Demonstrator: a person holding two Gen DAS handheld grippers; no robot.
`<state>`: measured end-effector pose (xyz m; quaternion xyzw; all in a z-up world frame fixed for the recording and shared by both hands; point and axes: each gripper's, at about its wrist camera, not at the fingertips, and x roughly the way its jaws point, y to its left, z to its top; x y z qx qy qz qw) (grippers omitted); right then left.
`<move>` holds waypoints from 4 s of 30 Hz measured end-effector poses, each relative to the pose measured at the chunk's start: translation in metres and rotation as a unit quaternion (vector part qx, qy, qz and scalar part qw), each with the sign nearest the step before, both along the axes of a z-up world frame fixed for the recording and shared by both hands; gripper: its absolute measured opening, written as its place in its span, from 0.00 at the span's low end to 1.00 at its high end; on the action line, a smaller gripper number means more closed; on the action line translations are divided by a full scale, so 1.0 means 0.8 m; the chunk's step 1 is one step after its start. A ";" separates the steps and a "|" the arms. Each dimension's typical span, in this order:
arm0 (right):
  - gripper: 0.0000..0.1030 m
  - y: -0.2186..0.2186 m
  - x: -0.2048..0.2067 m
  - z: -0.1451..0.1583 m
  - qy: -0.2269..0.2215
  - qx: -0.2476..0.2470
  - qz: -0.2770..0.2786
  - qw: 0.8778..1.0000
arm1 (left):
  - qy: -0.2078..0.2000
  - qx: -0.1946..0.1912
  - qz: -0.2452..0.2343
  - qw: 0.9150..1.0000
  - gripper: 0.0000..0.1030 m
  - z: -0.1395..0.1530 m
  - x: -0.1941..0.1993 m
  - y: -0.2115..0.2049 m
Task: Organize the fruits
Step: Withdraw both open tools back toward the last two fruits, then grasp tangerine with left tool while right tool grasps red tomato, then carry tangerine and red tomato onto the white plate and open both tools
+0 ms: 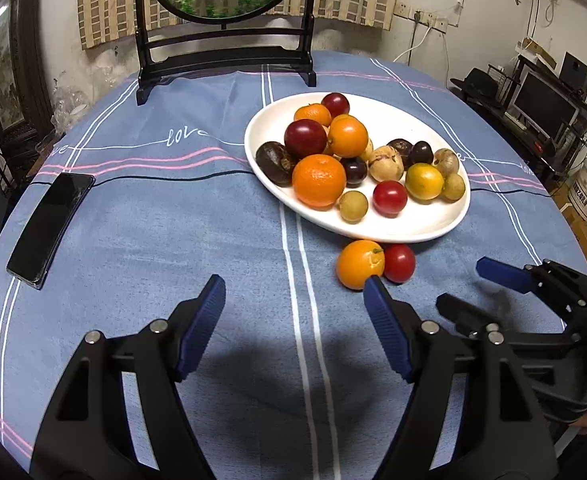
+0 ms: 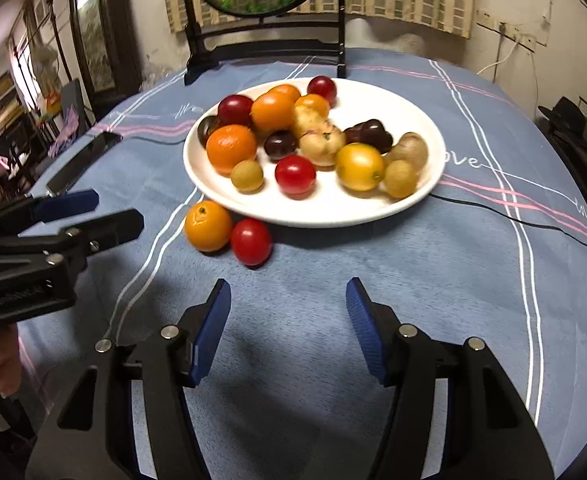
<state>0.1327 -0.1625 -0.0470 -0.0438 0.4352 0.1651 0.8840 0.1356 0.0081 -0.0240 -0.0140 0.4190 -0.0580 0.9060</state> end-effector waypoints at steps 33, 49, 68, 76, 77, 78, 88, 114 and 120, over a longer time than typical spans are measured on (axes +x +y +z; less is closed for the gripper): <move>0.26 0.026 0.029 -0.013 0.013 -0.009 0.017 1.000 | 0.016 0.010 -0.012 1.000 0.72 -0.012 0.003 0.008; 0.26 -0.073 -0.008 -0.005 0.007 0.056 -0.042 0.997 | 0.052 0.025 -0.054 0.997 0.66 -0.045 0.039 -0.067; 0.26 -0.068 -0.013 0.019 -0.016 0.071 -0.032 0.997 | 0.037 0.002 -0.048 0.998 0.34 -0.018 0.035 -0.054; 0.26 -0.055 0.001 0.057 -0.050 0.072 -0.019 0.996 | -0.004 0.005 -0.068 0.998 0.34 0.029 0.041 -0.065; 0.26 -0.053 0.005 0.060 -0.053 0.072 -0.017 0.996 | -0.006 0.006 -0.068 0.998 0.34 0.032 0.046 -0.068; 0.26 -0.051 0.011 0.065 -0.057 0.072 -0.016 0.996 | -0.005 0.005 -0.069 0.998 0.34 0.033 0.051 -0.069; 0.26 -0.040 0.080 0.068 -0.060 0.061 -0.022 0.996 | 0.022 0.002 -0.043 0.999 0.35 0.012 0.112 -0.082; 0.52 -0.038 0.151 0.048 -0.031 0.086 -0.035 0.995 | 0.044 0.002 -0.038 0.998 0.55 -0.008 0.160 -0.109; 0.52 -0.050 0.130 0.062 -0.053 0.086 -0.054 0.993 | 0.027 0.014 -0.027 0.999 0.78 0.010 0.141 -0.107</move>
